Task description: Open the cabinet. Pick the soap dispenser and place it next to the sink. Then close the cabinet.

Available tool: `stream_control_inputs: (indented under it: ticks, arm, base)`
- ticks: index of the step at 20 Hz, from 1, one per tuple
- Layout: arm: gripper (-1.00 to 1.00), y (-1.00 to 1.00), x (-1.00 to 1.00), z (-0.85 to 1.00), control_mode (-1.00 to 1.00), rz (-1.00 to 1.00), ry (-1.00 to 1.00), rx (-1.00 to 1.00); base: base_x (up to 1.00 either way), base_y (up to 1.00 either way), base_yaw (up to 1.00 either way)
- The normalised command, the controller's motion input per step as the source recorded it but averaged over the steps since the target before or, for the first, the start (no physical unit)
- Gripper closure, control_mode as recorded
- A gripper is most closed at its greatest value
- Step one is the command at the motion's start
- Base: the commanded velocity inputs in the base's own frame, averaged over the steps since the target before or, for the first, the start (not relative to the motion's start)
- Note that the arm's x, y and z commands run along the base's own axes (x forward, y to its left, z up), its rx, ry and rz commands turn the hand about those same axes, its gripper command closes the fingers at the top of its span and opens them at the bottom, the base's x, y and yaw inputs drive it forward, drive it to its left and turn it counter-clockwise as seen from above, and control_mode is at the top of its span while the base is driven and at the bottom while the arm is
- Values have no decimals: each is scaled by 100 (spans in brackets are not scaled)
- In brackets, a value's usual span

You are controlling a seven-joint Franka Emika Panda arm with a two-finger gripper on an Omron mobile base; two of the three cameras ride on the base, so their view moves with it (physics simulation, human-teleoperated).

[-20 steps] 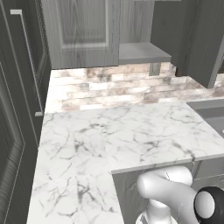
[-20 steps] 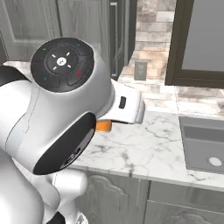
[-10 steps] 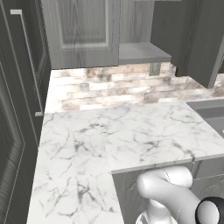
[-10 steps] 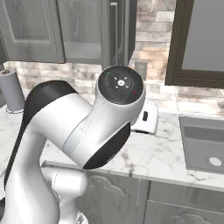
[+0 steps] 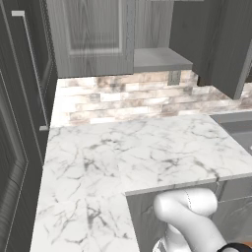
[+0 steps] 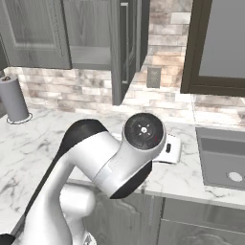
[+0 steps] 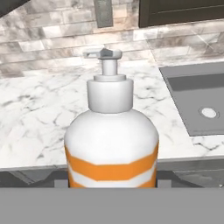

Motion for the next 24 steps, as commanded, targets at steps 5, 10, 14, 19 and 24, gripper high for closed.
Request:
stream_control_inputs:
  ticks: [5, 10, 14, 19, 24]
  arm:
    - [100, -46, 24, -27, -100, 0, 0, -1]
    - [100, -49, 29, -13, -100, 0, 0, 0]
    - [100, -4, 32, 0, -100, 0, 0, 0]
    - [100, 0, 58, -1, -100, 0, 0, 0]
    - [100, 0, 77, -15, -100, 0, 0, 0]
  base:
    - [0, 0, 0]
    - [0, 0, 0]
    - [0, 0, 0]
    - [0, 0, 0]
    - [0, 0, 0]
